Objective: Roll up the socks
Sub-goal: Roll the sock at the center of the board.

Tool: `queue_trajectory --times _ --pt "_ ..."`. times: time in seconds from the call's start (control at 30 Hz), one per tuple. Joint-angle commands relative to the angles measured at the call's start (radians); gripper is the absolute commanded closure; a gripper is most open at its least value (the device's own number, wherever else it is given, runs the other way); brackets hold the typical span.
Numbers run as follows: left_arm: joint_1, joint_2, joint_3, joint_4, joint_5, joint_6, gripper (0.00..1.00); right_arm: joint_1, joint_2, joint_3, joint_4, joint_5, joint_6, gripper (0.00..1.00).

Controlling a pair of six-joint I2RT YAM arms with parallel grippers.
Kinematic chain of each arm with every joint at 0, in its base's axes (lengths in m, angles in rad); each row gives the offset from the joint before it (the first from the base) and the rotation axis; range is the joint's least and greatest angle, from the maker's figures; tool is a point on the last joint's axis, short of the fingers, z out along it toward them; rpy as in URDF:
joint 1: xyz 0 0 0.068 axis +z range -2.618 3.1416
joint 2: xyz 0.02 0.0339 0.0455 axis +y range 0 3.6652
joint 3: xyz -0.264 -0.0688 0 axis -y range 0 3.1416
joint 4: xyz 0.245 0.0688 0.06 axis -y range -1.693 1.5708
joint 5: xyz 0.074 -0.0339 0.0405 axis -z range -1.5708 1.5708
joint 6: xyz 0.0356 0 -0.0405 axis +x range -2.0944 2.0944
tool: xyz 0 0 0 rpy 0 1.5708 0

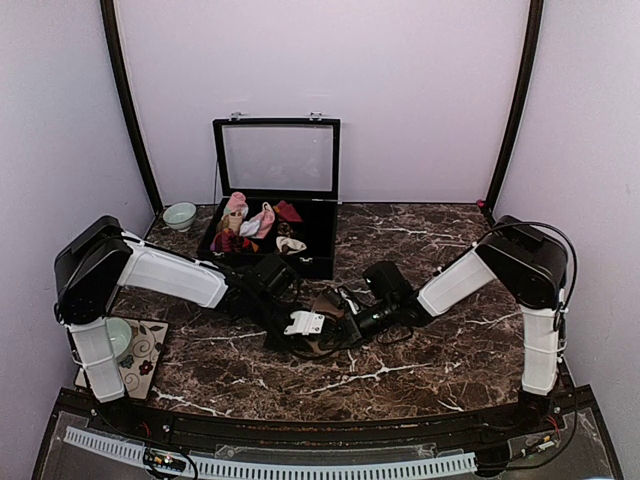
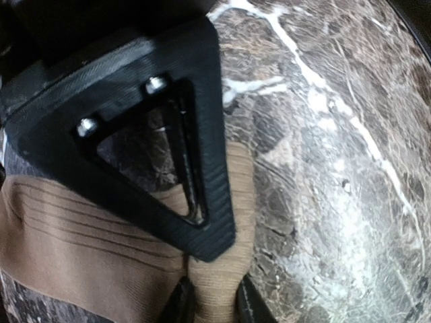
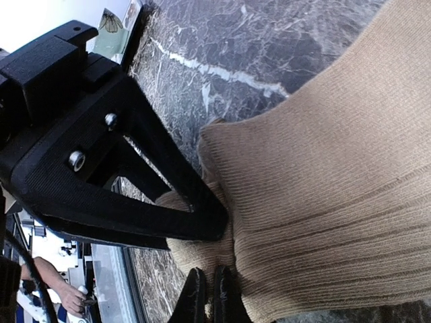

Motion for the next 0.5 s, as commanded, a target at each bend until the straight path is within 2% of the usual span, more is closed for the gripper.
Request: queue_trajectory --times 0.0,0.07,0.13,0.2,0.23,0.27,0.3,0.33,0.47 --pt "0.000 0.019 0.030 -0.037 -0.038 -0.007 0.87 -0.002 0.057 -0.051 -0.155 0.114 0.020 0.87" --pt "0.004 0.029 0.047 -0.070 -0.022 -0.032 0.95 -0.001 0.031 -0.052 -0.175 0.136 -0.008 0.74" --pt "0.021 0.045 0.066 -0.124 0.029 -0.058 1.00 -0.002 -0.001 -0.054 -0.211 0.205 -0.054 0.72" --pt "0.046 0.073 0.100 -0.200 0.104 -0.082 1.00 -0.002 -0.043 -0.068 -0.253 0.273 -0.092 0.71" --pt "0.058 0.091 0.125 -0.242 0.139 -0.099 1.00 -0.003 -0.073 -0.083 -0.258 0.311 -0.103 0.67" --pt "0.074 0.105 0.139 -0.278 0.173 -0.107 1.00 -0.002 -0.103 -0.106 -0.257 0.343 -0.110 0.56" --pt "0.090 0.120 0.146 -0.304 0.206 -0.115 1.00 -0.002 -0.139 -0.130 -0.252 0.374 -0.118 0.22" --pt "0.098 0.130 0.150 -0.328 0.234 -0.123 1.00 -0.001 -0.177 -0.161 -0.239 0.405 -0.120 0.03" --pt "0.108 0.161 0.169 -0.381 0.295 -0.135 1.00 -0.001 -0.334 -0.277 -0.207 0.534 -0.130 0.01"
